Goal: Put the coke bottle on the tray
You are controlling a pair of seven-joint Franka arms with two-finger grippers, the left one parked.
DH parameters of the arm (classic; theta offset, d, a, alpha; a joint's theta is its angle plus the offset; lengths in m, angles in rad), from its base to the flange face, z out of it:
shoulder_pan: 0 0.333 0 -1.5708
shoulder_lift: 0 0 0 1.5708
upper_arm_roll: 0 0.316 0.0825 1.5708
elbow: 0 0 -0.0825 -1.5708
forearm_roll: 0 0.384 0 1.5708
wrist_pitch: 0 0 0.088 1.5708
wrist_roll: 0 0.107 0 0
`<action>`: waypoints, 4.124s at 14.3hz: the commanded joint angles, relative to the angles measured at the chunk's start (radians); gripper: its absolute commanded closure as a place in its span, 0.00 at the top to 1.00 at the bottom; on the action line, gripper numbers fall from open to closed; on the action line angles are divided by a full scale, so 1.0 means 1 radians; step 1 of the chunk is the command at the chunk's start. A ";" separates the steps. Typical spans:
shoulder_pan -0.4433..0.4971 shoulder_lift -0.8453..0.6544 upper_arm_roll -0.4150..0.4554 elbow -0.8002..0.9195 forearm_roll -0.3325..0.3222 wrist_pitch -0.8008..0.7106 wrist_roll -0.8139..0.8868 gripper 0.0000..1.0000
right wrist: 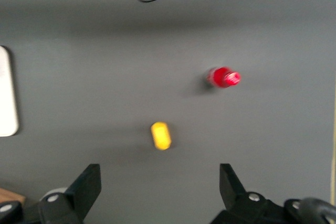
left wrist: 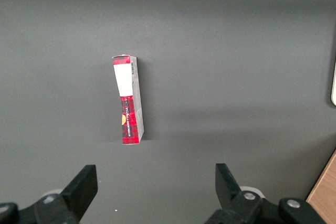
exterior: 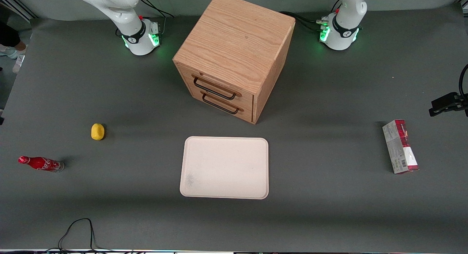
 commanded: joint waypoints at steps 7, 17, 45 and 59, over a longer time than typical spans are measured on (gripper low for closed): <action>-0.161 0.270 0.008 0.274 0.060 0.008 -0.216 1.00; -0.164 0.283 0.006 0.038 0.053 0.220 -0.250 1.00; -0.151 0.395 0.011 -0.103 0.053 0.469 -0.339 0.00; -0.150 0.132 0.002 0.222 0.030 -0.135 -0.379 0.00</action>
